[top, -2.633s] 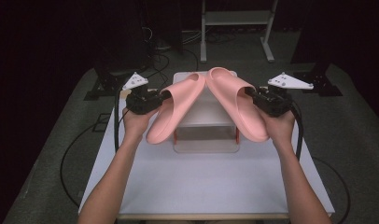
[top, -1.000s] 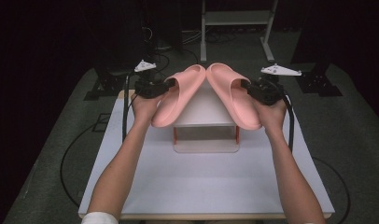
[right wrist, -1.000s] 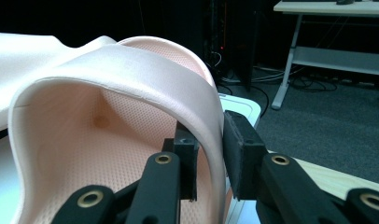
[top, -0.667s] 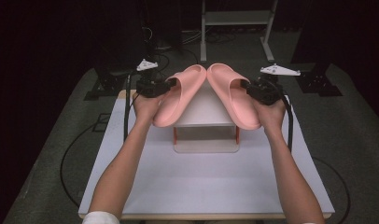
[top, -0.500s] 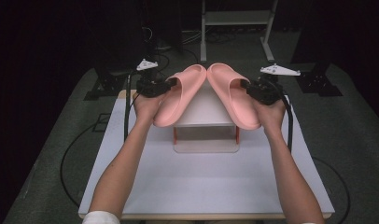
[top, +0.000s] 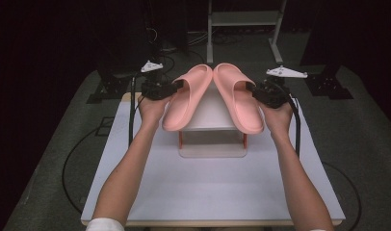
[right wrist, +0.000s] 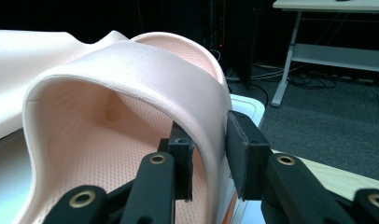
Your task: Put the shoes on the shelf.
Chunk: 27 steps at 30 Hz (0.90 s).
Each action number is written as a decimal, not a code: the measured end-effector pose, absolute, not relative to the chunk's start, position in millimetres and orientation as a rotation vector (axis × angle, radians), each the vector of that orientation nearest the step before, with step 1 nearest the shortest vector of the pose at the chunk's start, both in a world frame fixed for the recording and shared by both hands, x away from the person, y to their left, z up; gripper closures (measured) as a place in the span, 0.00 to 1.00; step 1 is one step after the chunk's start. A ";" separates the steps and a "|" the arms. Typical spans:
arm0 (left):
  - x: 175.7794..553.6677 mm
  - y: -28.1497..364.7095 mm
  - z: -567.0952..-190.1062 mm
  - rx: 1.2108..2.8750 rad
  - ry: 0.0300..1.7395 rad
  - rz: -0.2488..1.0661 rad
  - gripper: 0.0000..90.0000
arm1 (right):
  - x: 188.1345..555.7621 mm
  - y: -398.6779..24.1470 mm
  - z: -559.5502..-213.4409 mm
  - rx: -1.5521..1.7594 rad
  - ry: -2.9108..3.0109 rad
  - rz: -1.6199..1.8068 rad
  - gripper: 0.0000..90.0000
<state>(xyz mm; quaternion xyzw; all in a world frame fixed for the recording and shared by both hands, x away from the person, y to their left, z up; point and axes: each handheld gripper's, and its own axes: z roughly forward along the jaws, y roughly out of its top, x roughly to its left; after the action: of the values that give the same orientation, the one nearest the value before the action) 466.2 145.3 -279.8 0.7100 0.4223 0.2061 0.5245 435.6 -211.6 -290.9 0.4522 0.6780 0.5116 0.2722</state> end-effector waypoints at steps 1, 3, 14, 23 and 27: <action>466.0 145.2 -279.6 1.697 1.011 0.494 0.71 | 435.5 -211.5 -290.7 1.218 1.825 1.377 0.79; 465.9 145.4 -279.3 1.698 1.009 0.495 0.71 | 435.4 -211.6 -290.6 1.223 1.821 1.380 0.79; 466.3 145.2 -281.3 1.701 1.022 0.491 0.70 | 436.5 -212.3 -293.6 1.240 1.829 1.381 0.77; 467.7 145.5 -283.7 1.702 1.039 0.496 0.70 | 438.6 -212.8 -296.5 1.273 1.846 1.377 0.77; 468.5 146.5 -284.7 1.708 1.055 0.507 0.70 | 438.7 -214.4 -295.2 1.279 1.823 1.384 0.77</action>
<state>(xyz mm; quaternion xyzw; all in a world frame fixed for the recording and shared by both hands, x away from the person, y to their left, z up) 468.5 146.5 -284.7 0.7094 0.4383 0.2105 0.5101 438.7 -214.4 -295.2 0.4714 0.6719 0.5101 0.2571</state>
